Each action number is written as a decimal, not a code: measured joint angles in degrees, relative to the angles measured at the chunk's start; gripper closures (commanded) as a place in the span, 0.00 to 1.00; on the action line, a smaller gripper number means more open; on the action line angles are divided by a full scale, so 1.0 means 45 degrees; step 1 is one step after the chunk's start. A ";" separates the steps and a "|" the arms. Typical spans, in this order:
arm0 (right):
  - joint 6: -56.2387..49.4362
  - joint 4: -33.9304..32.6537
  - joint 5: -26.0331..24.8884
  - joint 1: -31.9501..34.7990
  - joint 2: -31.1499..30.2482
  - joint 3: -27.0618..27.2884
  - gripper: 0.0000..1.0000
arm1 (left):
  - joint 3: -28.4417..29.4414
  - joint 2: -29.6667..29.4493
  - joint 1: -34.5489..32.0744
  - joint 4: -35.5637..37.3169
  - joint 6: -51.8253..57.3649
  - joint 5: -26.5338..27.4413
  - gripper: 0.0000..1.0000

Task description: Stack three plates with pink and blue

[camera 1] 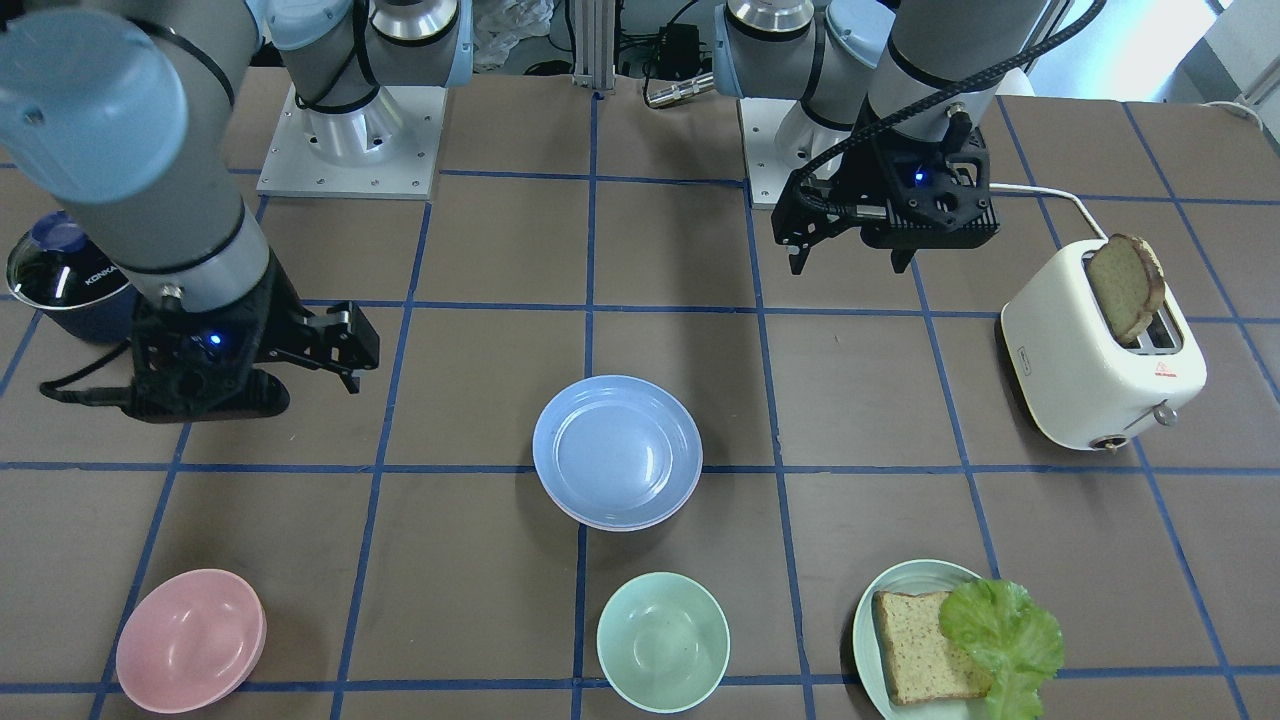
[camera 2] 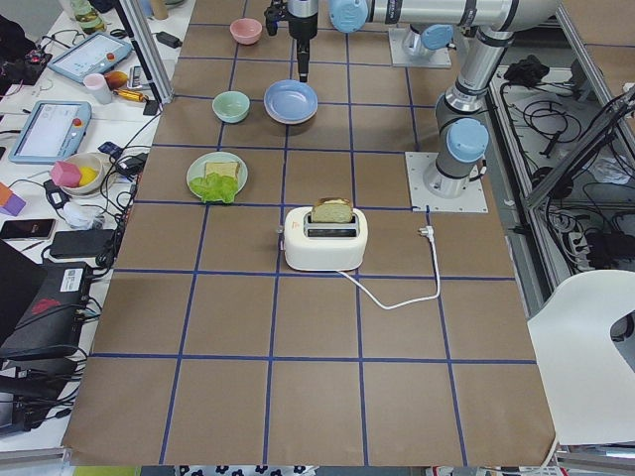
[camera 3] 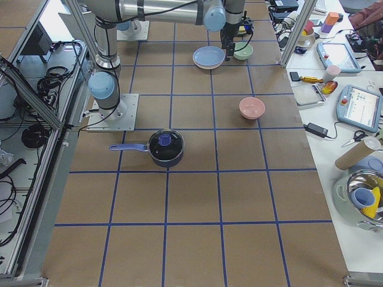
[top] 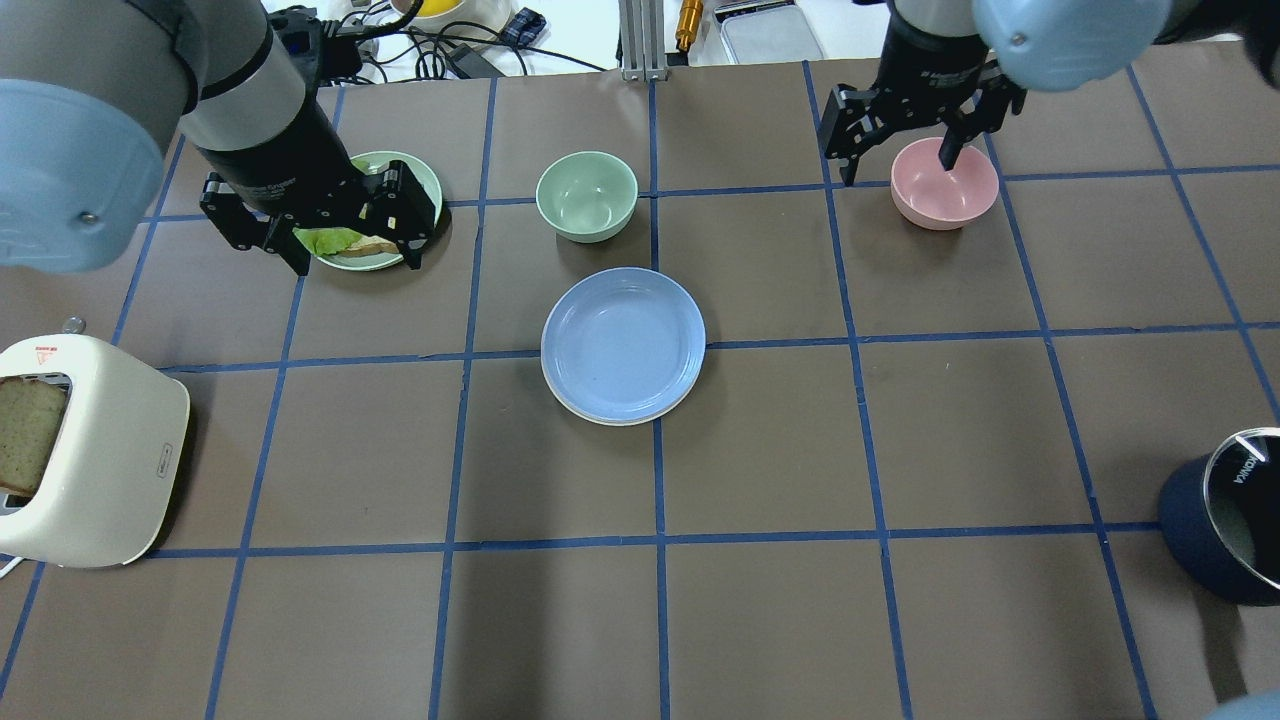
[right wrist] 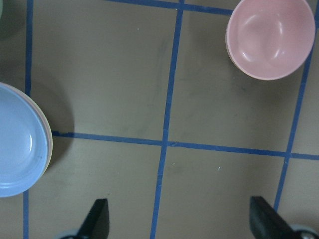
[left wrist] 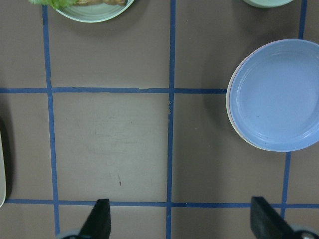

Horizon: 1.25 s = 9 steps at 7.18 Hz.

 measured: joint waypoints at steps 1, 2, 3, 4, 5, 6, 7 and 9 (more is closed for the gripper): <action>-0.0343 0.0389 -0.0006 -0.0074 -0.0748 -0.0008 0.00 | -0.0014 -0.0011 -0.0129 0.0035 -0.0152 -0.0003 0.00; -0.0456 0.0512 0.0060 -0.0100 -0.1462 0.0145 0.00 | -0.0071 0.0087 -0.0182 0.0045 -0.0224 0.0004 0.00; -0.0454 0.0476 0.0135 -0.0105 -0.1983 0.0280 0.00 | -0.0135 0.0191 -0.0199 0.0048 -0.0252 0.0014 0.00; -0.0393 0.0381 0.0198 -0.0093 -0.2224 0.0398 0.00 | -0.0166 0.0235 -0.0208 0.0048 -0.0261 0.0025 0.00; -0.0330 0.0173 0.0293 -0.0088 -0.2301 0.0572 0.00 | -0.0173 0.0258 -0.0214 0.0049 -0.0264 0.0030 0.00; -0.0249 -0.0079 0.0358 -0.0114 -0.2334 0.0755 0.00 | -0.0179 0.0265 -0.0217 0.0049 -0.0265 0.0027 0.00; -0.0088 -0.0236 0.0389 -0.0169 -0.2351 0.0872 0.00 | -0.0178 0.0269 -0.0217 0.0049 -0.0266 0.0025 0.00; 0.0829 -0.0286 0.0465 -0.0326 -0.2373 0.1076 0.00 | -0.0176 0.0271 -0.0215 0.0048 -0.0266 0.0005 0.00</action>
